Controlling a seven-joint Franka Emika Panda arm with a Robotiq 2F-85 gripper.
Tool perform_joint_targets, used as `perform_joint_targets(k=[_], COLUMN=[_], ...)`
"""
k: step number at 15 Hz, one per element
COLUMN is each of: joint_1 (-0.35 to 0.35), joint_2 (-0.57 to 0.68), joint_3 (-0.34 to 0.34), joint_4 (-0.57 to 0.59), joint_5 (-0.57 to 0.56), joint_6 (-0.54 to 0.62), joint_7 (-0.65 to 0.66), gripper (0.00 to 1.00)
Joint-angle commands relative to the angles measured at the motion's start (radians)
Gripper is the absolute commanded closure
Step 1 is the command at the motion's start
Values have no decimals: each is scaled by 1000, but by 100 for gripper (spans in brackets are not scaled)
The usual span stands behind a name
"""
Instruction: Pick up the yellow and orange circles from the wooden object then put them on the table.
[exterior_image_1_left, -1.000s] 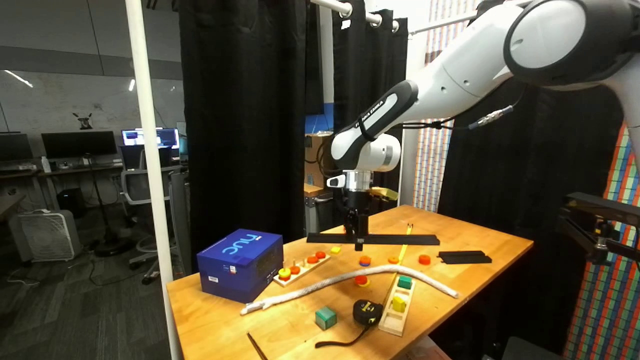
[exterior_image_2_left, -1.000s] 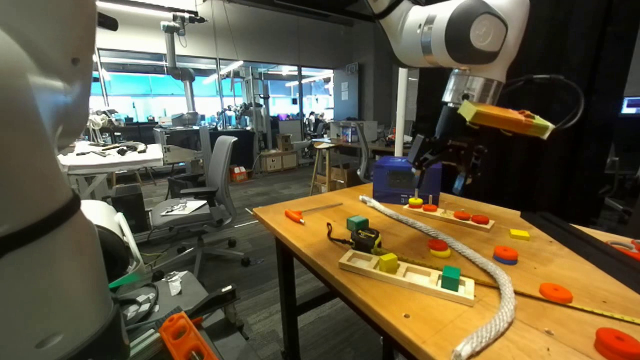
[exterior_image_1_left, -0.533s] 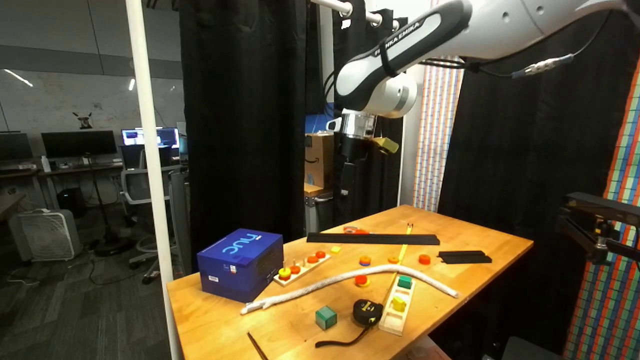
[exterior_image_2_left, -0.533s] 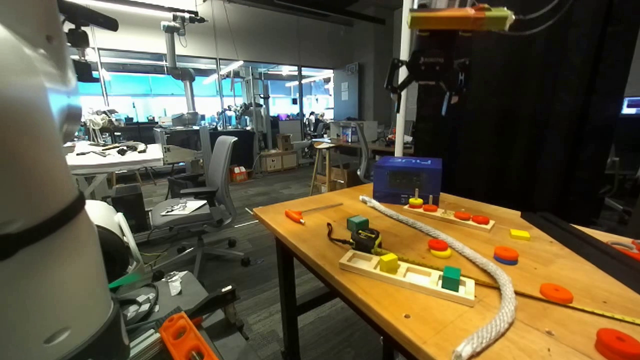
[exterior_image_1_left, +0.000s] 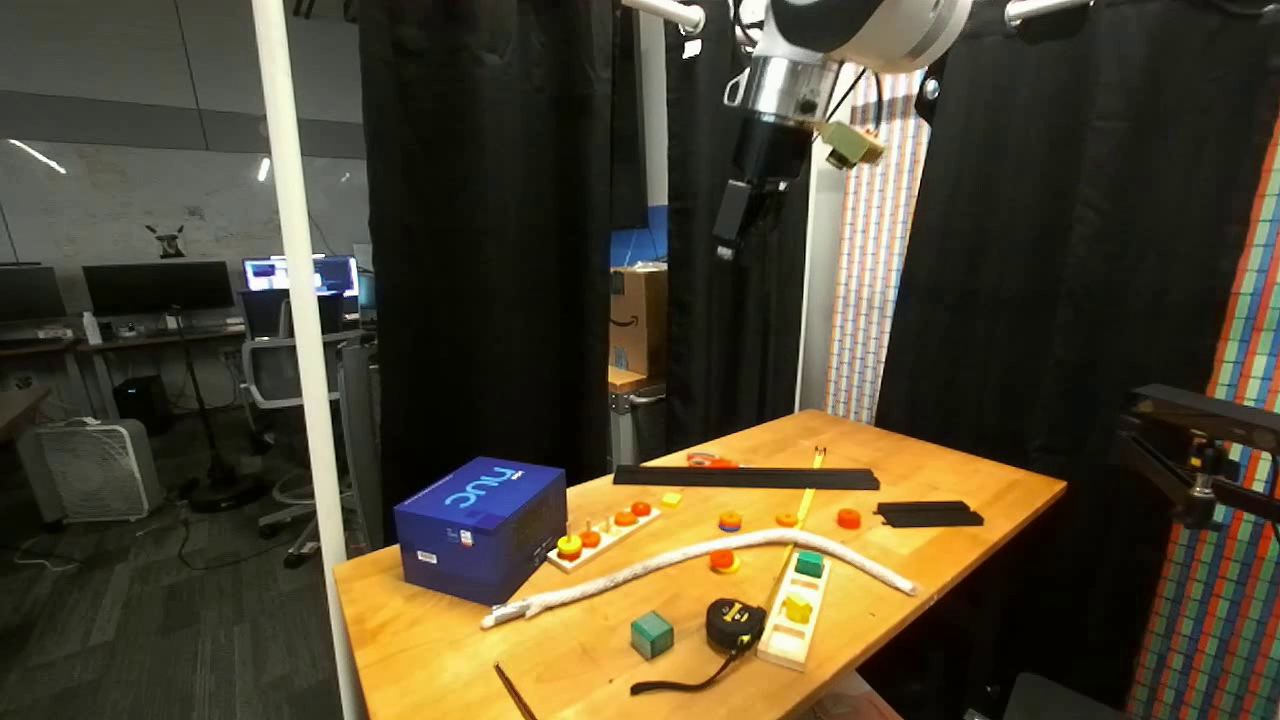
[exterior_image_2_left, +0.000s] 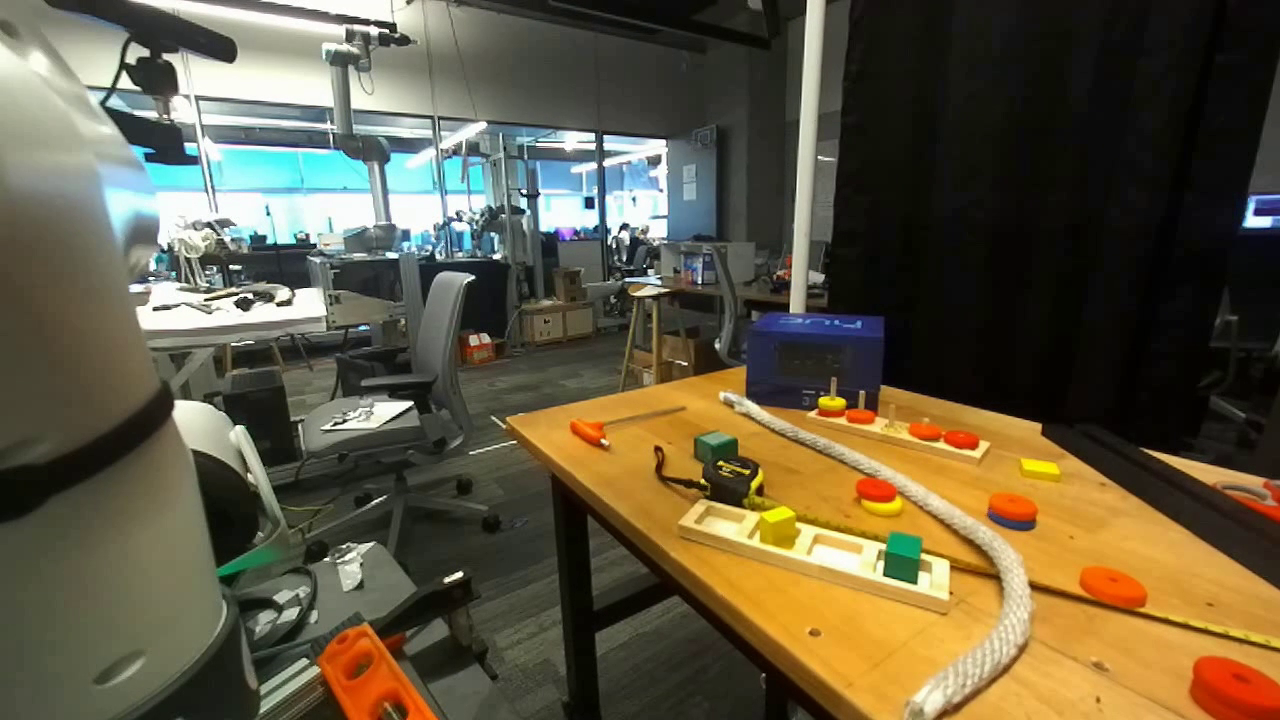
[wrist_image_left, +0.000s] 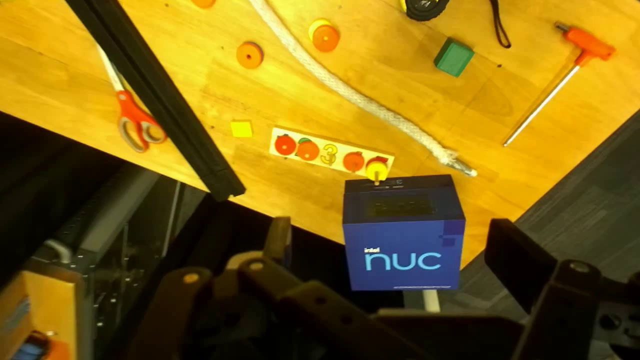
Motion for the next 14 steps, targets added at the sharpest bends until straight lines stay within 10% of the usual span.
perform_joint_targets(k=[1,7,14], joint_1=[-6,-74,-28], joint_2=[-157,-284,-381], joint_3=[-11,-7,-82], joint_4=[-69,-149,-165], joint_5=[-113,-287,-177], joint_6=[-21,-185,-453], joint_7=[183,412,421], gripper=[0,0,0])
